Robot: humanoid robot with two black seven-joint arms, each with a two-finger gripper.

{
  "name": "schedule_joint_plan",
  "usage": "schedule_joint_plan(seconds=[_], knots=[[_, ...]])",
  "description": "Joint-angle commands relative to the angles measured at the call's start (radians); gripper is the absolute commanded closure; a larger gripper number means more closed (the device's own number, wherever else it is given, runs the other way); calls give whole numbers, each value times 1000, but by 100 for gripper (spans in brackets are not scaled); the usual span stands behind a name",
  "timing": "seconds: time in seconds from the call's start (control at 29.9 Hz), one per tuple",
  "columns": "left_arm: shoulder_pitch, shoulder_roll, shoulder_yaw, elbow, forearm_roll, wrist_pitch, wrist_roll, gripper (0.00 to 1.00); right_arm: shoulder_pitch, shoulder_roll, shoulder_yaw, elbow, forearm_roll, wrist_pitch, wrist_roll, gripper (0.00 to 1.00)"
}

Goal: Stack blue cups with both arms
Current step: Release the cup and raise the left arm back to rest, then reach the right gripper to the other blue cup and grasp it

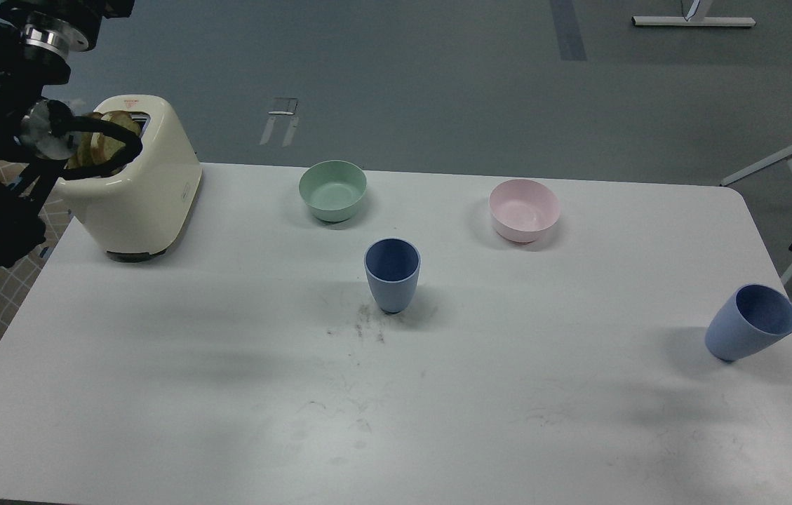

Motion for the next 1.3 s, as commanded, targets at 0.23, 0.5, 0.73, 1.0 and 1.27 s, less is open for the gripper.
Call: schedule_joint_plan(seconds=[0.23,0.5,0.73,1.0,1.27], knots=[[17,-14,-3,5,4,-1,1,2,-19,20,-8,-71,-60,-43,-6,0],[14,-18,-1,7,9,-2,1,2,-17,73,-15,-83,-142,-48,-11,10],[14,-38,2,9,13,-1,2,2,-8,83,-58,-83,-163,-48,-12,31],[15,-40,5,21,13,-3,1,2,-7,109,-67,-94,-167,-48,-44,65],[12,-41,8,21,13,-3,1,2,-7,113,-81,-96,-167,-48,-46,74]])
